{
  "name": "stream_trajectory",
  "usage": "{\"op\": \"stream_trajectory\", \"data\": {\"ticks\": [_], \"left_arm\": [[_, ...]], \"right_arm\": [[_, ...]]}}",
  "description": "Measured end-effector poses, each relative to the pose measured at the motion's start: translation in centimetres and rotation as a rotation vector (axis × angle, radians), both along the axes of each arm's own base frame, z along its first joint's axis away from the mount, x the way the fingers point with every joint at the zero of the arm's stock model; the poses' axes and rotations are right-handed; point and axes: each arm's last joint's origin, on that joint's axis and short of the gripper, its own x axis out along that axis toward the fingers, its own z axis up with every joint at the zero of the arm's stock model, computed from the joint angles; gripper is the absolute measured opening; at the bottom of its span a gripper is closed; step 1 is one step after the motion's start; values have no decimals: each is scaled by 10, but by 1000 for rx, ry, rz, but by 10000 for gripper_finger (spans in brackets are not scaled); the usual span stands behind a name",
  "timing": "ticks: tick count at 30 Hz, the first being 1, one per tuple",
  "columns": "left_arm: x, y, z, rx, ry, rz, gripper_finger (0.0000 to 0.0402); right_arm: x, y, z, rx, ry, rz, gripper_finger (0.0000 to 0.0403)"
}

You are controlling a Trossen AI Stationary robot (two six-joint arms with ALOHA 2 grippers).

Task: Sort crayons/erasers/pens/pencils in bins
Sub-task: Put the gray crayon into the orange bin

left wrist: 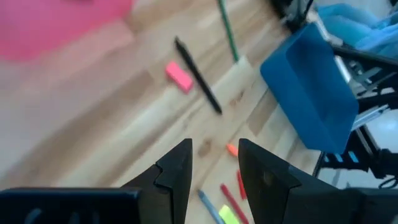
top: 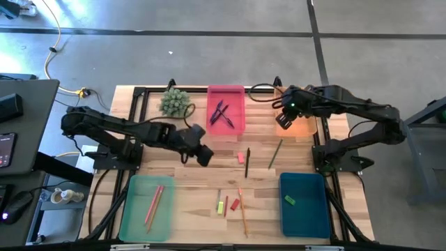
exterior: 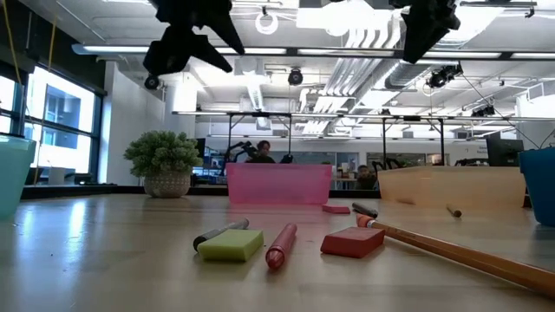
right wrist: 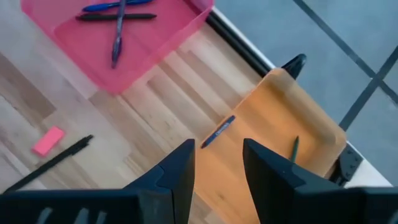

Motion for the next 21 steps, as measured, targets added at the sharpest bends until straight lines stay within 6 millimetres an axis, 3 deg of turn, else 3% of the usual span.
{"op": "stream_trajectory", "data": {"ticks": [11,15,21], "left_arm": [[39,-34,29,53,27,22,117],[52,-48,15,48,141,67,117],[63,-69,-25,-13,322,159,117]], "right_arm": [[-3,-4,1,-40,57,62,126],[-3,-4,1,-41,59,63,126],[-3,-4,1,-51,73,83,126]]}}
